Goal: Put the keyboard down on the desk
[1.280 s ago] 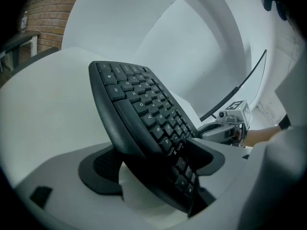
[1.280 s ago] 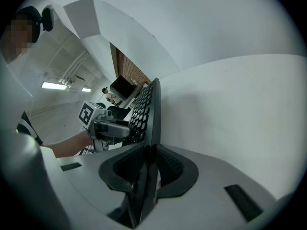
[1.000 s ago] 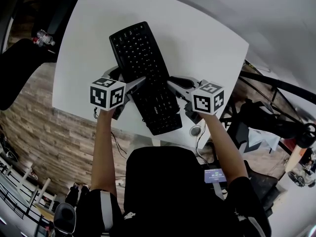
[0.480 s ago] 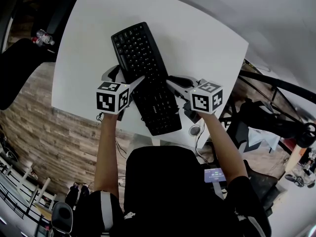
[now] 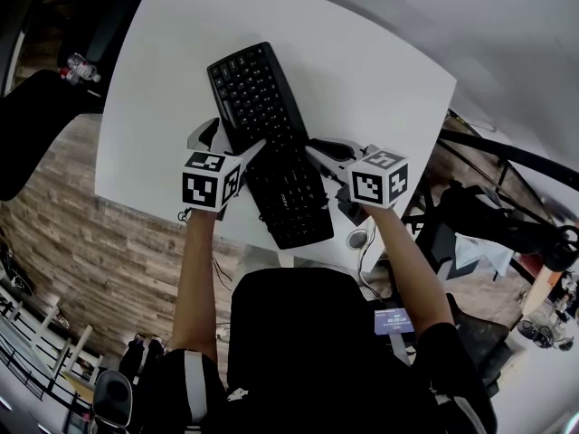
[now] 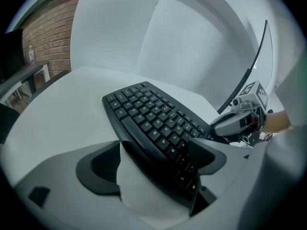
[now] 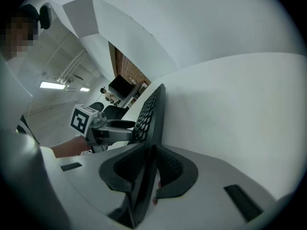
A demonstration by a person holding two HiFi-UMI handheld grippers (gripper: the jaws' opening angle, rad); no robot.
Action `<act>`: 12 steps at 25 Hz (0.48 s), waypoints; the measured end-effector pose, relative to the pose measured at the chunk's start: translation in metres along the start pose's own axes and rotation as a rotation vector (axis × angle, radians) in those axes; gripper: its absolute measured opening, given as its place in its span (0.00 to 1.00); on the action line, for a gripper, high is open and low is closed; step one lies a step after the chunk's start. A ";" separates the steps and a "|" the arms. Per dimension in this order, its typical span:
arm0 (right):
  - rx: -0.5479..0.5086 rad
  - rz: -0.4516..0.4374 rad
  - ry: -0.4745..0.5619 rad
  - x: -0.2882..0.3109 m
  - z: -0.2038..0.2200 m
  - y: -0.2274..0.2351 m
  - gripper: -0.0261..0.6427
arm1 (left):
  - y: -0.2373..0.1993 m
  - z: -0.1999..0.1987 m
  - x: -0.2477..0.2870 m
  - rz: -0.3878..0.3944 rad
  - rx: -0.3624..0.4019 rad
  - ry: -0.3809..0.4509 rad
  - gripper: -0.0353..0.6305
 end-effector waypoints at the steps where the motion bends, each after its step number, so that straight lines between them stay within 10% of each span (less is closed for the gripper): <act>1: 0.000 0.002 -0.001 0.000 0.000 0.000 0.20 | 0.000 0.000 0.000 -0.002 0.003 -0.001 0.71; 12: 0.000 0.062 -0.012 0.006 0.004 0.006 0.20 | -0.003 0.009 -0.008 -0.009 0.020 -0.028 0.71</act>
Point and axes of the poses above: the fingertips, and each gripper's own axes: x forward along the fingers, y to its right, z out of its underside, the point moved 5 cm from there along -x, backward along the fingers, and after that the axes turned 9 degrees about x, right-handed, at the moved point
